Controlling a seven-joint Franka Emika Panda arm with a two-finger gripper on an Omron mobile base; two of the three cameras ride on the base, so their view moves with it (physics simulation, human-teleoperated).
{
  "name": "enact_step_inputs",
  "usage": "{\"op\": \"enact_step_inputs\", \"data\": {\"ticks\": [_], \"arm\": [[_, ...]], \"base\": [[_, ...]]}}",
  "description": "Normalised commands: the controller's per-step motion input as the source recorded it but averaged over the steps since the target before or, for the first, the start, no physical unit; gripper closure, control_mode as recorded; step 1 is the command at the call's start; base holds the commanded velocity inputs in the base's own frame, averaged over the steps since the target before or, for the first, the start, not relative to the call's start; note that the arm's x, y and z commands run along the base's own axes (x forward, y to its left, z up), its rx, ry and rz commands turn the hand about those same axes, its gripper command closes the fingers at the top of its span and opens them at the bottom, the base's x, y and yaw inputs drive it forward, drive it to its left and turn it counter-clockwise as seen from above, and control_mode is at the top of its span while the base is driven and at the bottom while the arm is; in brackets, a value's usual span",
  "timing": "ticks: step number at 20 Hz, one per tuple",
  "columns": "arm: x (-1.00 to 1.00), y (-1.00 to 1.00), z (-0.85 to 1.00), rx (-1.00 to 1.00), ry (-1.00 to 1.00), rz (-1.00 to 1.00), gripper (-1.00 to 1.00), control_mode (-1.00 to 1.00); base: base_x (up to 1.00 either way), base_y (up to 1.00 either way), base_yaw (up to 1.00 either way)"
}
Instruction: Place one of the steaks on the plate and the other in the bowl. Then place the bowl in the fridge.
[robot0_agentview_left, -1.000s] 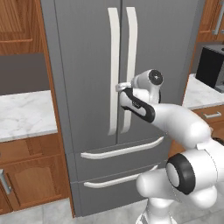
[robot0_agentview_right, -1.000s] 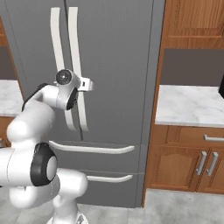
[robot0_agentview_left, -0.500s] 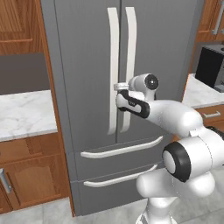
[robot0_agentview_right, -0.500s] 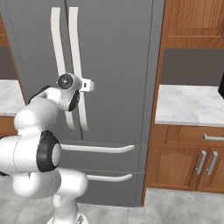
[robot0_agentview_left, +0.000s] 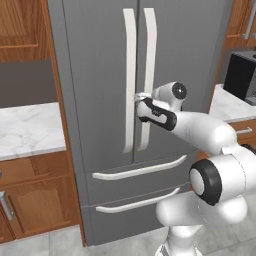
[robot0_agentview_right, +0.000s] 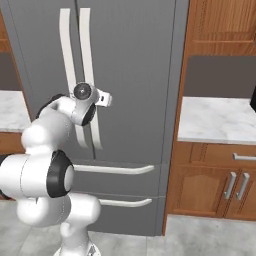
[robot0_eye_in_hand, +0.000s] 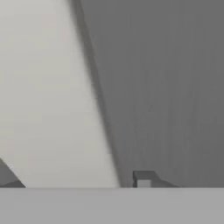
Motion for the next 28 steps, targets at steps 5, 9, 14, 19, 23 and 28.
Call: {"op": "enact_step_inputs", "data": {"ticks": [5,9,14,19,23,28], "arm": [[-0.04,-1.0,-0.19,0.23,0.33,-0.06,1.0,-1.0],[-0.29,-1.0,-0.28,0.22,0.25,-0.08,1.0,-1.0],[-0.65,-1.0,-0.47,0.23,-0.03,-0.09,1.0,-1.0],[-0.51,-1.0,-0.59,0.21,-0.25,0.0,1.0,-1.0],[-0.37,-1.0,-0.44,0.13,-0.32,0.0,1.0,-1.0],[-0.16,-1.0,-0.24,0.11,-0.24,0.0,1.0,-1.0]], "base": [[0.0,0.0,0.0],[0.0,0.0,0.0],[0.0,0.0,0.0],[0.0,0.0,0.0],[0.0,0.0,0.0],[0.0,0.0,0.0]]}}
